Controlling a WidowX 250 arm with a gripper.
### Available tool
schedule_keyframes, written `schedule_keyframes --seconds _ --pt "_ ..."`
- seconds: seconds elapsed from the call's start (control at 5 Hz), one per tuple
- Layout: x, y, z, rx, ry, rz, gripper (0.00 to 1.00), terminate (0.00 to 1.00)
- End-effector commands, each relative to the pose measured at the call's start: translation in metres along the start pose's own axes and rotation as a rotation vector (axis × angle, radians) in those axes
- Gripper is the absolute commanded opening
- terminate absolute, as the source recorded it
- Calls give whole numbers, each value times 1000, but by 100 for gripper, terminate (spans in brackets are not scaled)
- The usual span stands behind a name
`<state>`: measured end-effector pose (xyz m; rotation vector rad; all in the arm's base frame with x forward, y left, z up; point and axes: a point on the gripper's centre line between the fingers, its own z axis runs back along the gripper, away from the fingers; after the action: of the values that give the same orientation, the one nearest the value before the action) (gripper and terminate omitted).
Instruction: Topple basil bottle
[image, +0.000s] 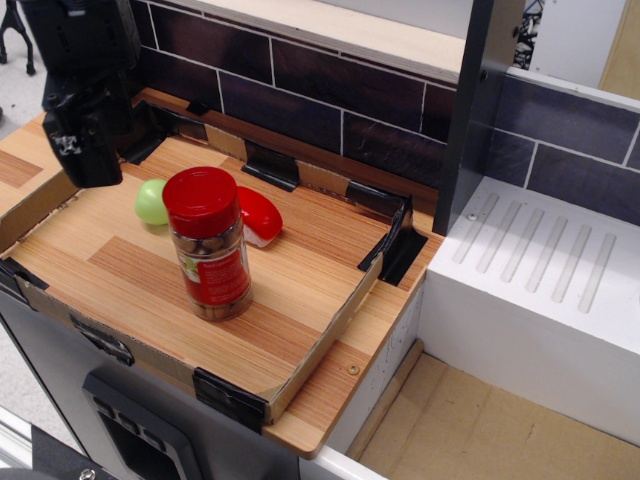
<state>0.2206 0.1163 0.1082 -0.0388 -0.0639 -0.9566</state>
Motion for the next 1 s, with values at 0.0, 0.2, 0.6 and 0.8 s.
schedule_keyframes --seconds 0.0,0.2,0.6,0.8 --pt "4 -4 -4 62 7 -58 100 0" --pt "12 -11 -11 99 5 -56 100 0" --pt "35 -19 -19 105 17 -34 100 0" --pt "47 -17 -18 113 30 -1 100 0"
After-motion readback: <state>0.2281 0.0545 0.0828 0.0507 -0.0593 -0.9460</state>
